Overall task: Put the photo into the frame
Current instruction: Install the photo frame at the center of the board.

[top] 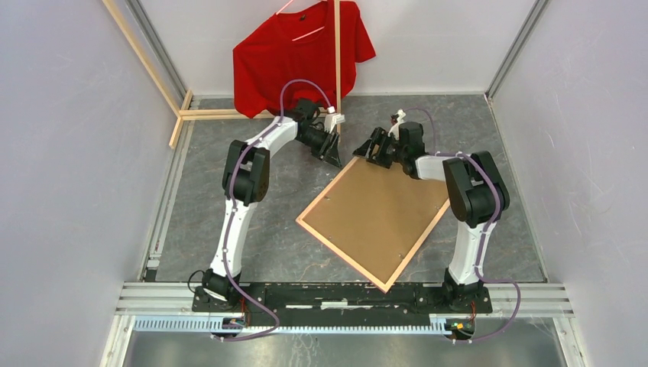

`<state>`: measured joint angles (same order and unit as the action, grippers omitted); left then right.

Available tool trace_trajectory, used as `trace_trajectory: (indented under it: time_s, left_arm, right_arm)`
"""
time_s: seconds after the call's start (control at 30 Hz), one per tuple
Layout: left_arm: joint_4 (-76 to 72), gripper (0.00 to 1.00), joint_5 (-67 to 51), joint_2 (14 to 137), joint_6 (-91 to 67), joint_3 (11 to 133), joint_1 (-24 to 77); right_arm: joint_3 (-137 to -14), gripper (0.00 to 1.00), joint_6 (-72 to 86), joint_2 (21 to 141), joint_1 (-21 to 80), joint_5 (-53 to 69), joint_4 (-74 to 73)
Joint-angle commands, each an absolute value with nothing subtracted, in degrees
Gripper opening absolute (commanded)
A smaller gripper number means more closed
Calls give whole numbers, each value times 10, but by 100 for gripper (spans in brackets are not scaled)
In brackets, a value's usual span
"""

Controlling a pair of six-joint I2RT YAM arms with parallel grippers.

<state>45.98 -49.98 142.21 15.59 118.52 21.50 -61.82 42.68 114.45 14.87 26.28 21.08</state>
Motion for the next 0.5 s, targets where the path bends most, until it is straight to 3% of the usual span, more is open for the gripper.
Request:
trace_trajectory:
  time_s: [0.0, 0.47]
  left_arm:
    - [426, 53, -541, 1430, 99, 1202, 219]
    - [425, 34, -530, 1441, 130, 1152, 234]
  right_arm:
    - [-605, 76, 382, 1113, 132, 232, 181]
    - [-627, 76, 401, 1165, 135, 250, 214]
